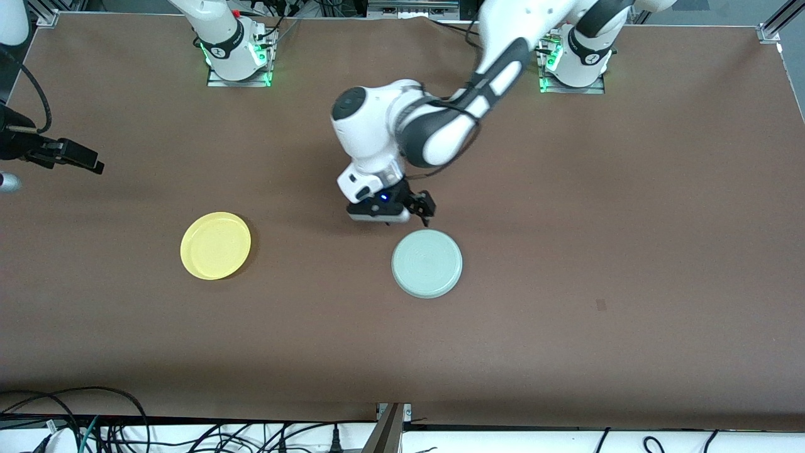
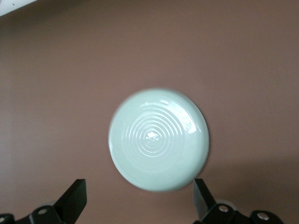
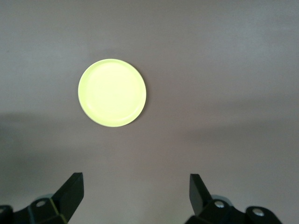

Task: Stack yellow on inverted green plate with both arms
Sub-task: 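Withdraw the left gripper while the right gripper reaches the yellow plate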

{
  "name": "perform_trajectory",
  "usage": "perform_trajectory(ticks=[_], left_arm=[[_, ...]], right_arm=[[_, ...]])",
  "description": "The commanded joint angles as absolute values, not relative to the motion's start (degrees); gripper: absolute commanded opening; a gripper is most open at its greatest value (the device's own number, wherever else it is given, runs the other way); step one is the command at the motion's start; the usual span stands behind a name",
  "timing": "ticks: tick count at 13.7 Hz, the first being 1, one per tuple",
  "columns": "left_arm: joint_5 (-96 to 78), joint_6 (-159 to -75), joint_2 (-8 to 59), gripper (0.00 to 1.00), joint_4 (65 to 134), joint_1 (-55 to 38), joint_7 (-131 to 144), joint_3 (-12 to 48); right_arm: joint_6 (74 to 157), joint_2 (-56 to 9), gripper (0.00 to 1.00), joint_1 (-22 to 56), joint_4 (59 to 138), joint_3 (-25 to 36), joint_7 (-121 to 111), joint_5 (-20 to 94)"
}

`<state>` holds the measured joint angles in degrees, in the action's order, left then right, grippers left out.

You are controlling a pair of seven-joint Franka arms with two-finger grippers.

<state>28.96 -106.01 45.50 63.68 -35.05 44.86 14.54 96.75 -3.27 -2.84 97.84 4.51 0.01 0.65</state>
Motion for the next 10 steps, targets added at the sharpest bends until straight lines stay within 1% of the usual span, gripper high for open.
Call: perform_trajectory(ticks=[1, 3, 5, 8, 10], left_arm=[[17.6, -106.3, 34.3, 1.00, 70.2, -25.5, 33.1, 13.6], [9.7, -105.8, 28.4, 1.00, 72.6, -19.1, 25.7, 10.4], [3.5, -105.6, 23.2, 1.00, 75.7, -12.8, 21.5, 7.7], [-0.7, -103.9, 17.2, 1.00, 81.5, -4.3, 15.0, 7.6], [-0.8, -101.4, 13.6, 1.00, 84.8, 0.0, 8.6, 7.6]], right_arm=[[99.7, -7.0, 1.00, -4.7, 97.0, 5.1, -0.6, 1.1], [102.4, -10.8, 1.00, -4.8, 97.6, 5.2, -0.5, 1.1], [108.9, -15.4, 1.00, -4.7, 97.6, 4.8, 0.6, 1.5], [115.8, -23.3, 1.00, -4.7, 97.7, 4.8, 1.3, 8.9], [122.7, -27.5, 1.00, -4.4, 98.5, 4.7, 1.3, 12.0]])
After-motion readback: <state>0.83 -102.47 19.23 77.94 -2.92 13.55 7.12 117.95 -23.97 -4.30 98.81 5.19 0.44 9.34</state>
